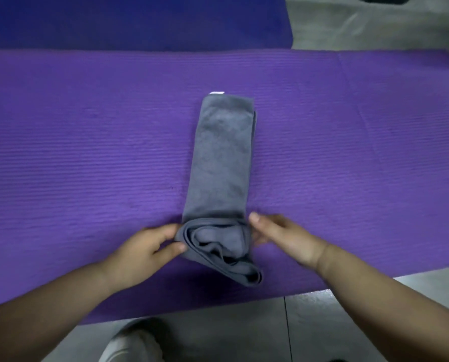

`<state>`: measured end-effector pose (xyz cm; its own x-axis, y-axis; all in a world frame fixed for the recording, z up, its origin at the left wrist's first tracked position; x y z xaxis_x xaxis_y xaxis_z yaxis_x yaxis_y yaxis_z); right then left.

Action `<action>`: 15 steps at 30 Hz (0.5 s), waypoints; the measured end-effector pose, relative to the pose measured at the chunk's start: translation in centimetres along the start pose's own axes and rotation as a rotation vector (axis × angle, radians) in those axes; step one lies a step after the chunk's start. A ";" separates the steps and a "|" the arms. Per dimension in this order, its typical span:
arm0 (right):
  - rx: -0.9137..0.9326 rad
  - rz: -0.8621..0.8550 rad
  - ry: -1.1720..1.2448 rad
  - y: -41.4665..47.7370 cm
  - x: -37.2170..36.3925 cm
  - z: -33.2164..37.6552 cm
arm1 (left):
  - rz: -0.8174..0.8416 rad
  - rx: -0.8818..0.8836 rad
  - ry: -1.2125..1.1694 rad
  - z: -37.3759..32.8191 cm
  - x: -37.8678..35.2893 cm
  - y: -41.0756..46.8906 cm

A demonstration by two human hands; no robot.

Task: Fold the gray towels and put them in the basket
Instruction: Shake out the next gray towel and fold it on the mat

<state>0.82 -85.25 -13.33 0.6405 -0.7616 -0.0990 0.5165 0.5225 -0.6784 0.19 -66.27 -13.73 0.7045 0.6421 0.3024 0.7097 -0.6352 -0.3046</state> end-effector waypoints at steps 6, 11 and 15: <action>0.022 0.014 0.229 2.7 -0.9 0.3 | -0.182 0.035 -0.327 0.7 3.1 0.0; 0.087 0.103 0.463 3.3 -1.7 0.3 | -0.208 0.070 -0.377 1.3 4.7 3.0; 0.166 -0.029 0.370 4.1 -0.5 -0.1 | -0.171 0.044 -0.467 -0.1 5.3 5.5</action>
<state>2.53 -82.77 -16.10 0.3920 -0.8475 -0.3579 0.6352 0.5308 -0.5610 7.87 -66.39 -13.70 0.4938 0.8657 -0.0823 0.8071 -0.4915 -0.3271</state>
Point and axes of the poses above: each hand's wrist, its own y-axis towards the middle knuckle, its own x-axis out of the back of the hand, z = x × y, the point moved 6 cm from there along y, towards the middle knuckle, and after that the axes turned 12 degrees about z, right-handed, at the moved point
